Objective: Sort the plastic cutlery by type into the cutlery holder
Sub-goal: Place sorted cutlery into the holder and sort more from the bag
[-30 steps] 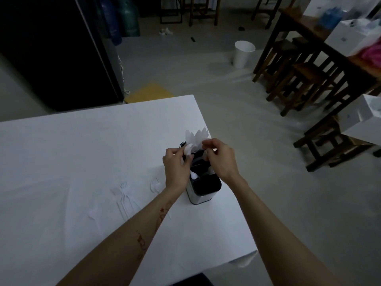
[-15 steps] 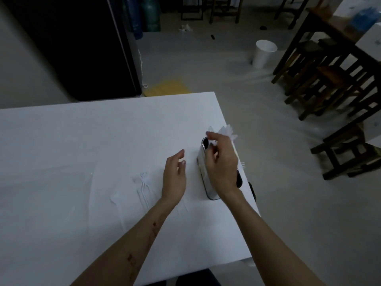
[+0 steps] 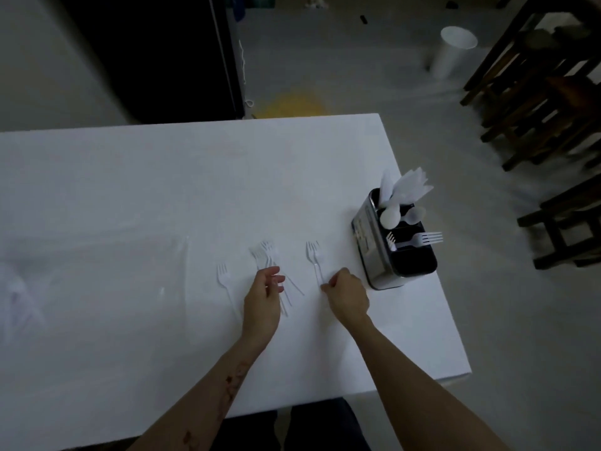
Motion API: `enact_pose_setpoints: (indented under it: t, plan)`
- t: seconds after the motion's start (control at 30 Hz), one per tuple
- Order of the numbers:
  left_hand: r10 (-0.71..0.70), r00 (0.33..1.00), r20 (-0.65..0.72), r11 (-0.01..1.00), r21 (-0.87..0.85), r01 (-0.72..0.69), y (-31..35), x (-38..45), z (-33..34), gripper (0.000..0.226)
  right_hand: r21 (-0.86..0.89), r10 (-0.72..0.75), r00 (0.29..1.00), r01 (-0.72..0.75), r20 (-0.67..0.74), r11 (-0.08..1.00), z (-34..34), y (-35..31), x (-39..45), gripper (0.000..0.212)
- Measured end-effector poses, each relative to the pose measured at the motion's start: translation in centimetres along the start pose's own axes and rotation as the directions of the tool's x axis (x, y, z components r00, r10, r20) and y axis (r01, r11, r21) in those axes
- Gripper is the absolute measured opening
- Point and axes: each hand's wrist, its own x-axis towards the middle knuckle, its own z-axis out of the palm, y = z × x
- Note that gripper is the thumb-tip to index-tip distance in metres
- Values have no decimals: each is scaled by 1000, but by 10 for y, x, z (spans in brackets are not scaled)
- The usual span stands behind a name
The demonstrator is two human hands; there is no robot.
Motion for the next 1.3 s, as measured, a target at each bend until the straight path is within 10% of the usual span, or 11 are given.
enact_pose_setpoints:
  t: [0.27,0.43,0.6,0.8,0.9,1.03,1.17,1.3]
  plan:
    - [-116,985,129,992,-43,122,4,4,-1,21,124,-134,977,155,-165,980,-6,-1,-20,15]
    - [-295,908,299,893,-252,373,22,20,7,21,445,-388,902,272,191,853,-12,-9,-34,12]
    - [-342,923,175,798,-464,384,24,20,-4,18,171,-70,984,98,-164,980,8,5,-20,28]
    - [-448,889,92,730,-536,424,3,11,-18,20,-105,-133,980,119,-149,987,13,10,-13,19]
    - [-455,887,79,726,-544,421,-4,8,-23,26,134,-223,961,246,-166,960,11,7,-19,14]
    - [-423,891,165,659,-619,428,-6,9,-28,41,479,-416,895,299,159,825,12,-17,-39,10]
    - [-409,900,153,628,-668,399,-2,6,-35,25,498,-453,828,255,331,829,30,-39,-50,10]
    - [-474,867,-155,735,-612,293,-13,9,-55,14,404,-390,894,281,219,871,48,-57,-56,22]
